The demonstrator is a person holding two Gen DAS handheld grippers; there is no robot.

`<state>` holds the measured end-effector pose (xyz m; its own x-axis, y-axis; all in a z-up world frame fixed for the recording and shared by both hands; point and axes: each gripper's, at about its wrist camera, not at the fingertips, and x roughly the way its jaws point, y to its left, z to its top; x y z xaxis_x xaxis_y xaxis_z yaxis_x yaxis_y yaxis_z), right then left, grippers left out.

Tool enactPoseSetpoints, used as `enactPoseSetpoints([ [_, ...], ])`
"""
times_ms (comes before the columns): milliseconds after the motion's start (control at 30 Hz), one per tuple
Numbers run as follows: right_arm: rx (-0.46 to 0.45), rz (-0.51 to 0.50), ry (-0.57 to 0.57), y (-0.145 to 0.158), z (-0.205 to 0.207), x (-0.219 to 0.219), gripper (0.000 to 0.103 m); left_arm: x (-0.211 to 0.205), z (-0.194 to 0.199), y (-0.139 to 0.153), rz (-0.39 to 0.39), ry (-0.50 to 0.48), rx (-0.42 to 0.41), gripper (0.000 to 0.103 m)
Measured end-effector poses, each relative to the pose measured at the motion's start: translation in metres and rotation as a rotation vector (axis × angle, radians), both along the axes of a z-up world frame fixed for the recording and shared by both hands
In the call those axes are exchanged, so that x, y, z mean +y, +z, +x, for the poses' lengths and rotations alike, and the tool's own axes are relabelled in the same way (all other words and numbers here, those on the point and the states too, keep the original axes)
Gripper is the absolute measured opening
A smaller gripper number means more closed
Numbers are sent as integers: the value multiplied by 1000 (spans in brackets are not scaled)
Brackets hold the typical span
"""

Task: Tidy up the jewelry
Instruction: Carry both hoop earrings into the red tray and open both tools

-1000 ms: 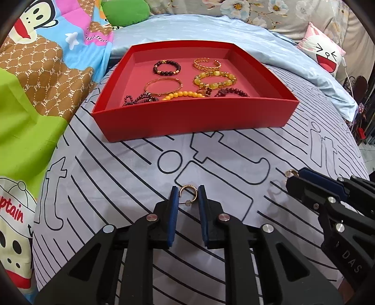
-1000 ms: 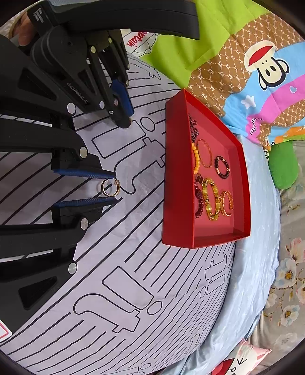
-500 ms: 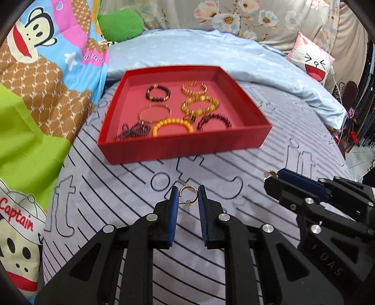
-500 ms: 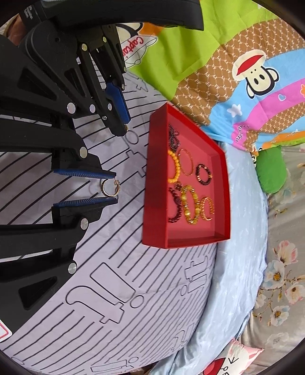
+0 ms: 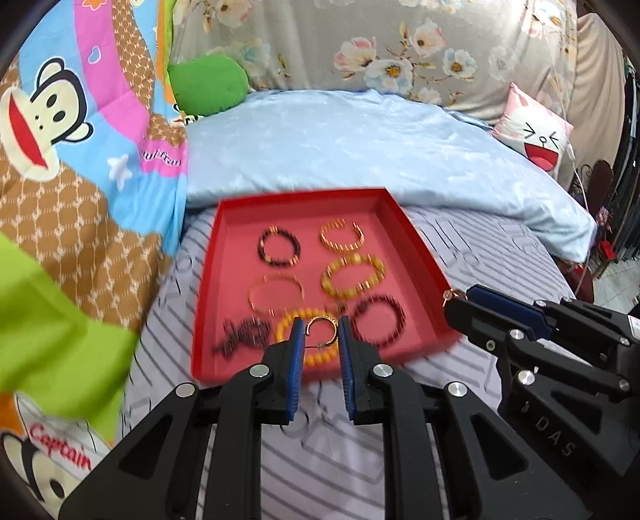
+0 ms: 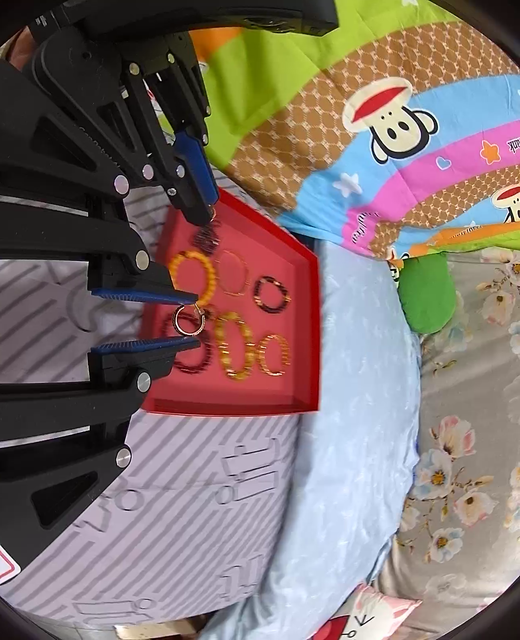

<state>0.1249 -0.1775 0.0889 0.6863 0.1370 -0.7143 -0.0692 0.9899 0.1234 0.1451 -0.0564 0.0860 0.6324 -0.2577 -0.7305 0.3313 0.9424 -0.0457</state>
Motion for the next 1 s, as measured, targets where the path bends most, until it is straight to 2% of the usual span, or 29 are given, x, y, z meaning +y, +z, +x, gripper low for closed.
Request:
enactPoseSetpoints([
  [200, 20, -2, 3, -8, 42, -1, 15, -7, 44, -4, 17, 17, -6, 16],
  [500, 59, -7, -15, -27, 105, -5, 15, -16, 98, -30, 51, 35, 35, 16],
  [800, 105, -29, -15, -53, 134, -8, 15, -20, 126, -53, 66, 53, 76, 16],
  [1000, 118, -33, -16, -59, 141, -9, 15, -21, 134, -61, 69, 59, 88, 16],
])
